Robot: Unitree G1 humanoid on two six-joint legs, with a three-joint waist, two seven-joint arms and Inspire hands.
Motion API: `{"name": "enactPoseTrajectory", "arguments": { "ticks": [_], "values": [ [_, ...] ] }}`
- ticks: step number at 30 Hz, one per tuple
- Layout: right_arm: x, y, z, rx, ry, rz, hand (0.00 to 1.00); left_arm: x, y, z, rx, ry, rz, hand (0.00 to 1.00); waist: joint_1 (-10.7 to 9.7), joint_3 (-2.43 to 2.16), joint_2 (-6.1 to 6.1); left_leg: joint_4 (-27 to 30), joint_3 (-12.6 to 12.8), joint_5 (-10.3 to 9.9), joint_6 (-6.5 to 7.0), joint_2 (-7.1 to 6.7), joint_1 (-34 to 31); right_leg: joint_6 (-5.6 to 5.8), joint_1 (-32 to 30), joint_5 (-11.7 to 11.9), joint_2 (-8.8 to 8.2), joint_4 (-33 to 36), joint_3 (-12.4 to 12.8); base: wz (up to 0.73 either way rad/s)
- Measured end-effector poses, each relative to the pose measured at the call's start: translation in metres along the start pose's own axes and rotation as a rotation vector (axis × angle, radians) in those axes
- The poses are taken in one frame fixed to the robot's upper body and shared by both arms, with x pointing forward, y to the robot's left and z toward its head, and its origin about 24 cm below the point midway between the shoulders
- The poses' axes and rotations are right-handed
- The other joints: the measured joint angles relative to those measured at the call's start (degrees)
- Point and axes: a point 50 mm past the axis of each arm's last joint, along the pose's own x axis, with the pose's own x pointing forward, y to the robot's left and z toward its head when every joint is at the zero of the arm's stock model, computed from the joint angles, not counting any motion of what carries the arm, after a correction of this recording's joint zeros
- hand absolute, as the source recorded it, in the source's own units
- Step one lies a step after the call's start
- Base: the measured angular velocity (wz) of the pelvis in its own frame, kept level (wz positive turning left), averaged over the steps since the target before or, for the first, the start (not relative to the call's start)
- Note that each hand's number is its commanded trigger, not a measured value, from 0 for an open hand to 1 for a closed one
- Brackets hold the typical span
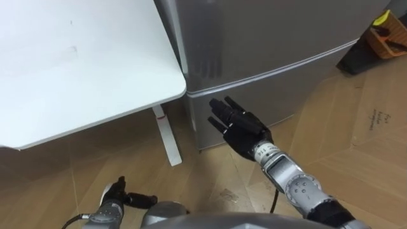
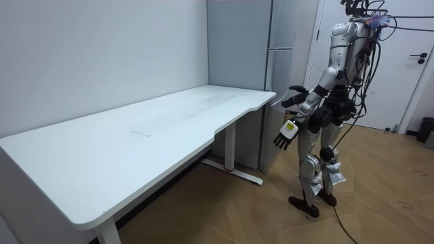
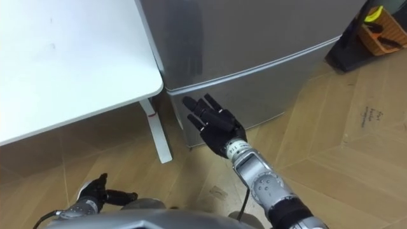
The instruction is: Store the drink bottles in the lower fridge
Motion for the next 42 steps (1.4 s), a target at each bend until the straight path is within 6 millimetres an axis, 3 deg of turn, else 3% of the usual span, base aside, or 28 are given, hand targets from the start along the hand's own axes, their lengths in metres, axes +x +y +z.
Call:
{"name": "enactPoseTrajectory", "arguments": {
  "ticks": [7,12,15,18,20,23,26,30,33,34,35,36,39,42],
  "values": [
    [-0.007,-0.012,-0.003,-0.144,0.042,-0.020,0.00,-0.002,0.001,-0.007,-0.021,0.010,0.008,0.00,-0.6,0.17,0.13,-0.7,-1.2,0.0,0.00,-0.22,1.1,0.03,1.3,0.0,-0.27,-0.8,-0.5,0.02],
    [-0.015,-0.037,-0.005,-0.344,0.108,-0.114,0.00,-0.002,0.004,-0.008,-0.052,0.010,0.018,0.00,-1.7,-0.22,-0.91,-1.0,-1.7,0.1,0.17,-0.79,1.0,0.47,1.3,-0.3,-0.90,-0.9,-1.1,0.07],
    [-0.027,-0.068,-0.003,-0.476,0.172,-0.245,0.00,-0.003,0.007,-0.013,-0.076,0.016,0.023,0.00,-2.4,-0.72,-1.65,-0.9,-2.5,-0.2,0.62,-1.33,1.1,0.85,1.7,-0.5,-1.41,-0.7,-1.5,0.13],
    [-0.052,-0.107,0.001,-0.582,0.261,-0.423,0.00,-0.004,0.010,-0.022,-0.100,0.044,0.029,0.00,-3.3,-0.86,-2.05,-0.9,-2.8,-0.6,1.43,-2.24,1.3,1.82,2.3,-1.2,-2.56,0.7,-2.3,0.15],
    [-0.079,-0.134,0.007,-0.632,0.308,-0.565,0.00,-0.004,0.010,-0.027,-0.115,0.067,0.030,0.00,-4.1,-0.65,-1.89,-0.9,-3.1,-1.3,2.61,-3.58,1.6,3.23,1.4,-2.6,-4.28,5.4,-2.6,0.16],
    [-0.112,-0.159,0.006,-0.641,0.369,-0.719,0.00,-0.005,0.015,-0.040,-0.116,0.119,0.046,0.00,-5.0,-0.24,-1.96,-0.4,-4.6,-2.2,4.12,-4.79,3.6,3.42,-0.7,-2.7,-7.03,15.7,-2.4,0.28],
    [-0.120,-0.166,0.004,-0.594,0.353,-0.788,0.00,-0.007,0.020,-0.050,-0.134,0.158,0.065,0.00,-5.9,-0.10,-1.97,1.2,-6.5,-3.3,5.63,-6.03,3.9,3.93,-0.2,-2.4,-8.35,18.1,-2.1,0.31],
    [-0.130,-0.172,-0.007,-0.507,0.344,-0.855,0.00,-0.009,0.024,-0.059,-0.101,0.186,0.081,0.00,-7.5,-0.07,-2.30,3.1,-12.6,-3.9,7.32,-7.80,3.5,4.79,3.3,-1.7,-7.46,14.0,1.1,0.77],
    [-0.134,-0.175,-0.011,-0.469,0.350,-0.879,0.00,-0.011,0.029,-0.065,-0.068,0.211,0.094,0.00,-8.1,-0.22,-2.42,4.0,-15.6,-3.7,7.83,-8.57,3.4,5.01,5.9,-1.7,-6.75,9.3,2.5,0.56],
    [-0.136,-0.176,-0.012,-0.459,0.353,-0.890,0.00,-0.012,0.030,-0.068,-0.052,0.219,0.100,0.00,-7.8,-0.15,-2.56,4.6,-17.3,-3.6,7.90,-8.80,2.8,5.29,6.5,-2.1,-5.70,6.1,4.0,0.19],
    [-0.136,-0.176,-0.012,-0.458,0.354,-0.894,0.00,-0.013,0.031,-0.071,-0.039,0.228,0.103,0.00,-7.2,0.21,-2.52,5.3,-20.2,-3.6,7.90,-8.85,2.4,5.00,6.5,-2.1,-3.63,1.8,5.6,0.05],
    [-0.136,-0.176,-0.013,-0.458,0.356,-0.896,0.00,-0.014,0.031,-0.073,-0.023,0.236,0.103,0.00,-7.1,0.35,-2.58,5.8,-21.2,-3.6,7.87,-8.92,2.1,4.60,6.6,-1.1,-2.50,-0.7,6.0,0.00],
    [-0.142,-0.179,-0.015,-0.450,0.373,-0.923,0.00,-0.016,0.028,-0.079,0.050,0.262,0.091,0.00,-8.2,0.41,-2.66,5.9,-21.5,-3.8,7.64,-9.24,1.8,4.57,8.7,-0.1,-2.18,-3.7,3.6,0.32],
    [-0.143,-0.180,-0.016,-0.440,0.388,-0.929,0.00,-0.013,0.027,-0.070,0.100,0.250,0.088,0.00,-7.9,0.41,-2.48,4.6,-20.4,-3.8,7.65,-8.81,2.1,4.62,8.9,0.0,-1.97,-3.9,3.7,0.17]
  ]
}}
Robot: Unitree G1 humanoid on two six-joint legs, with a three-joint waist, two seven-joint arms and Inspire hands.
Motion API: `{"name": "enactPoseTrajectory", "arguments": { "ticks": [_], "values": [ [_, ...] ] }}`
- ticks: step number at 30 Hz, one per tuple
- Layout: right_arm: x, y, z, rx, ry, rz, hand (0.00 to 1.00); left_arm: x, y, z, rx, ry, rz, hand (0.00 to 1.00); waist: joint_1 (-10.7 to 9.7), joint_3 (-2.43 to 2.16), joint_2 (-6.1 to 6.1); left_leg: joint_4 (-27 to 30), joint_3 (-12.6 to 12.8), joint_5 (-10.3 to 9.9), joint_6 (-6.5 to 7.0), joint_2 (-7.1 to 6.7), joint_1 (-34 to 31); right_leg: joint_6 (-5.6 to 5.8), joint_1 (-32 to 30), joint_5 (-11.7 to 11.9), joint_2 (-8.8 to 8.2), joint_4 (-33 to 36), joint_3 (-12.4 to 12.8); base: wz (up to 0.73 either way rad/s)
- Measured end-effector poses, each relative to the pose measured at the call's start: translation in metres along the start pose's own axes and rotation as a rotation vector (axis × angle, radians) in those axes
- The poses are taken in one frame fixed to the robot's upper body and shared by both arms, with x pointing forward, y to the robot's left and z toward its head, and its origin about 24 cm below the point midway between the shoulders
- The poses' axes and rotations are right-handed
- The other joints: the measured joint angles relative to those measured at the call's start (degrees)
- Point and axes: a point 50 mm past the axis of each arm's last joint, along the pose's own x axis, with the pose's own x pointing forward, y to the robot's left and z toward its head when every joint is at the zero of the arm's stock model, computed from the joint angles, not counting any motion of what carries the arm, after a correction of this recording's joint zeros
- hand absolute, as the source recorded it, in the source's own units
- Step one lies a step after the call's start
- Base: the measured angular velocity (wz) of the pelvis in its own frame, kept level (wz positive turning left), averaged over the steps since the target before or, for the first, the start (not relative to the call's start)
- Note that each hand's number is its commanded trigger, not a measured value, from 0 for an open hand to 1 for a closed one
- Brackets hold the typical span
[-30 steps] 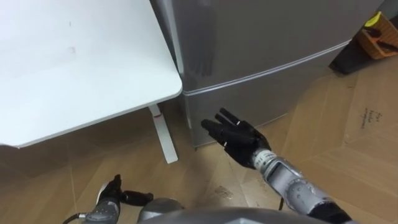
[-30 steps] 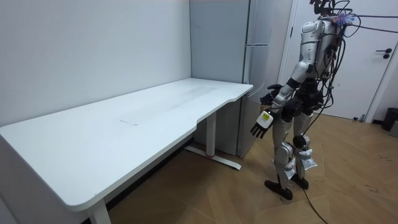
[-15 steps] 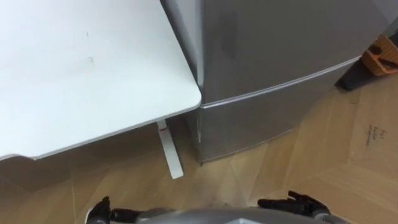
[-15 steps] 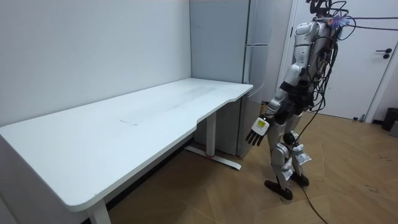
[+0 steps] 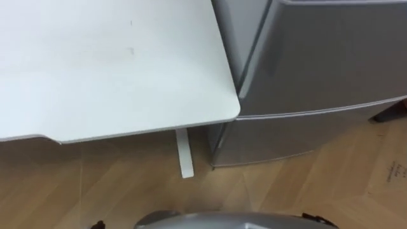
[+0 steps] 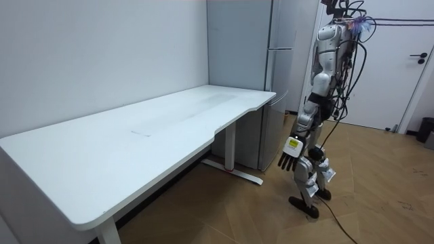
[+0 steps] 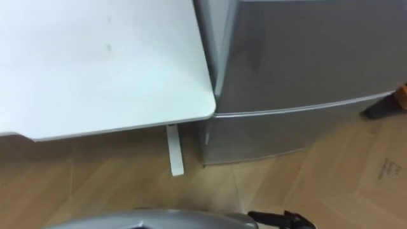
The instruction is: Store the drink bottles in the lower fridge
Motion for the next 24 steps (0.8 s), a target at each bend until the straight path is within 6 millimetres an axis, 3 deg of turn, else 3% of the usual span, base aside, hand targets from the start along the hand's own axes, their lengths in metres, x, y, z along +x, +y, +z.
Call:
{"name": "enactPoseTrajectory", "arguments": {
  "ticks": [10,17,24],
  "values": [
    [0.001,0.003,0.000,-0.019,0.026,0.012,0.00,-0.001,-0.003,-0.018,0.044,0.102,-0.016,0.00,0.0,-0.16,0.16,0.4,-0.2,-0.1,-0.53,0.41,1.0,0.07,2.0,0.6,0.68,-1.6,-0.2,0.00],
    [0.001,0.003,0.002,-0.043,0.032,0.018,0.00,-0.001,-0.003,-0.017,0.092,0.099,-0.028,0.00,0.0,-0.49,0.71,0.4,-1.3,0.4,-1.26,0.72,0.5,-0.42,2.5,1.1,1.30,-3.0,-0.8,0.07],
    [0.001,0.004,0.002,-0.045,0.034,0.030,0.00,-0.001,-0.002,-0.015,0.094,0.090,-0.025,0.00,0.0,-0.49,1.07,0.2,-2.0,0.6,-2.09,1.17,0.5,-0.88,3.2,1.4,1.94,-3.9,-1.0,0.05]
  ]
}}
